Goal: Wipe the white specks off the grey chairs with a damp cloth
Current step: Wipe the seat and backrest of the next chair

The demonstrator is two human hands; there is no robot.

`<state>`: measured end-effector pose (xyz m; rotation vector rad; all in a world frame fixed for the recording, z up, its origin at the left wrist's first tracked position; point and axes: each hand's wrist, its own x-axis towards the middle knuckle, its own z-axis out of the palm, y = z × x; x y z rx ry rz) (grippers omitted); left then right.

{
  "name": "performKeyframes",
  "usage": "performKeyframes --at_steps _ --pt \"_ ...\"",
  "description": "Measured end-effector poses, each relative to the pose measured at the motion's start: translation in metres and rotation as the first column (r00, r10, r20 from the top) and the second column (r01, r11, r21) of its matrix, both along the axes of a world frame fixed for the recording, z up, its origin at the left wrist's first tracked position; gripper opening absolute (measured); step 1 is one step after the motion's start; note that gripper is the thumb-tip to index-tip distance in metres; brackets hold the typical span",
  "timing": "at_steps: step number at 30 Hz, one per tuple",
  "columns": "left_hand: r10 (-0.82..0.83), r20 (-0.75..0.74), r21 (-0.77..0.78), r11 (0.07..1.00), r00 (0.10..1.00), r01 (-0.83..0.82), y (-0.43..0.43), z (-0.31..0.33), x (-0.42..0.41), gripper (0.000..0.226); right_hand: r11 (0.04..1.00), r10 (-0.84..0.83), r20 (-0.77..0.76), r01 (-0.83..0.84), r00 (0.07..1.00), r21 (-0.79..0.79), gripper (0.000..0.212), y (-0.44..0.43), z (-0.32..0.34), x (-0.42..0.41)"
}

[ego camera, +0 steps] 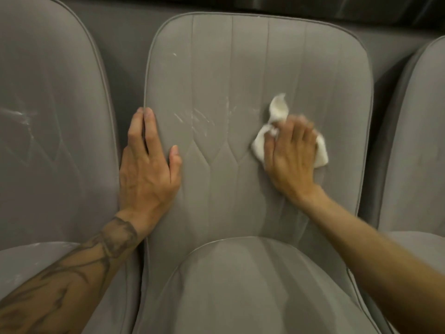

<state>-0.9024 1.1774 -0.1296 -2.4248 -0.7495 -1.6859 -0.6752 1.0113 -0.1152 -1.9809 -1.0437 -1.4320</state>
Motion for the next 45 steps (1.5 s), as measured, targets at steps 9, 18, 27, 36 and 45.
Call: performKeyframes --at_steps 9,18,27,36,45 --pt "0.002 -0.001 0.007 1.0 1.0 -0.002 -0.002 0.003 -0.002 0.066 0.998 0.034 0.08 -0.029 0.996 -0.063 0.019 -0.017 0.013 0.015" --pt "-0.005 0.014 0.022 1.0 1.0 0.005 0.001 0.001 -0.001 0.067 0.937 0.208 -0.003 -0.2 0.978 -0.286 0.018 -0.027 -0.103 -0.02" --pt "-0.01 0.019 0.017 1.0 1.0 0.009 0.001 0.001 -0.001 0.068 0.998 0.061 -0.078 -0.063 0.995 -0.027 0.023 -0.014 -0.085 -0.008" --pt "-0.016 0.029 0.015 1.0 0.999 0.015 0.002 0.0 -0.001 0.068 0.877 0.178 0.046 -0.137 0.983 -0.46 0.022 -0.043 -0.133 -0.006" --pt "-0.007 0.028 0.013 1.0 1.0 0.006 0.0 0.0 0.0 0.068 0.867 0.246 0.078 -0.184 0.966 -0.464 0.018 -0.041 -0.105 -0.014"
